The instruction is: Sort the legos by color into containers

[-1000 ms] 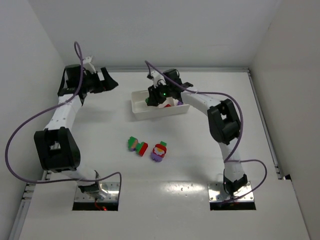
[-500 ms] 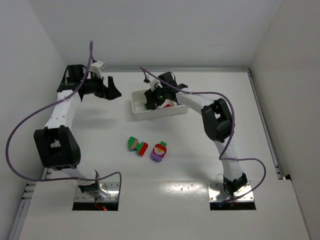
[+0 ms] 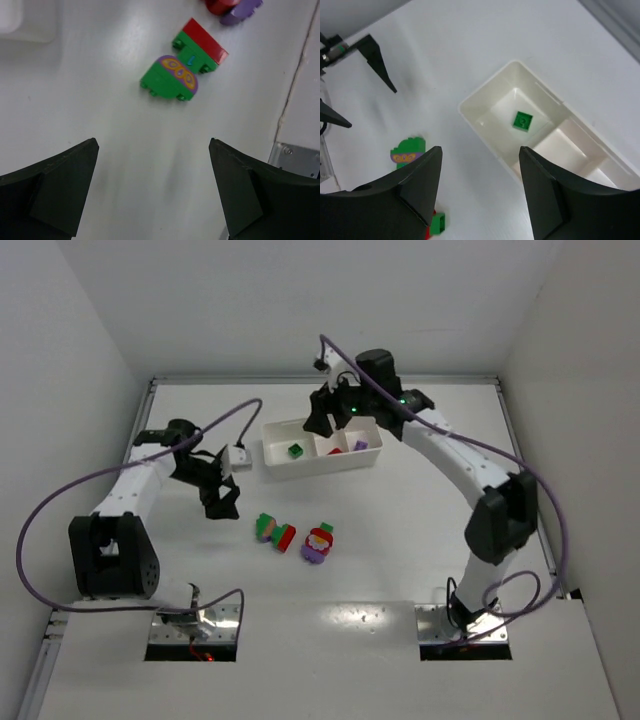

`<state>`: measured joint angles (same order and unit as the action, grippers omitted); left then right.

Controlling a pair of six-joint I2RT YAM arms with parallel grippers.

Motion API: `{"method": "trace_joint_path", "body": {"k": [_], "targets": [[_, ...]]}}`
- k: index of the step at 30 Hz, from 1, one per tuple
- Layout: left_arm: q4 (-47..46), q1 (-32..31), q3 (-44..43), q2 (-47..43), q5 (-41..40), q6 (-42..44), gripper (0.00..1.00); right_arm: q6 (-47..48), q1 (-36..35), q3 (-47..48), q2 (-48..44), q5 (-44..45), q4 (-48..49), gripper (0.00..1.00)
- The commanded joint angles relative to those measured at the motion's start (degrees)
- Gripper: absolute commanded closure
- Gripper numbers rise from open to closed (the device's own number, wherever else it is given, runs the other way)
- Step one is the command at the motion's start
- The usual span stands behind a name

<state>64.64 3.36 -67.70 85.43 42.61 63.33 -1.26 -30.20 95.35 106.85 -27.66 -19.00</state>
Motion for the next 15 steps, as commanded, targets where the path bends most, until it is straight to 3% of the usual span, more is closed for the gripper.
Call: {"method": "trace_joint_path", "body": {"k": [1, 8, 15], "targets": [[1.3, -3.8, 4.7, -6.0, -0.8, 14.5, 0.00, 4.1, 1.5, -4.7, -7.8, -0.1, -6.3, 0.36], [-7.9, -14.1, 10.9, -6.4, -0.8, 16.0, 0.03, 7.8, 4.3, -18.1, -16.0, 17.7, -9.1, 0.34], [-18.2, -17.4, 16.7, -6.9, -3.1, 21.0, 0.07, 8.4, 9.7, -30.8, -22.5, 20.0, -9.7, 0.34]]}}
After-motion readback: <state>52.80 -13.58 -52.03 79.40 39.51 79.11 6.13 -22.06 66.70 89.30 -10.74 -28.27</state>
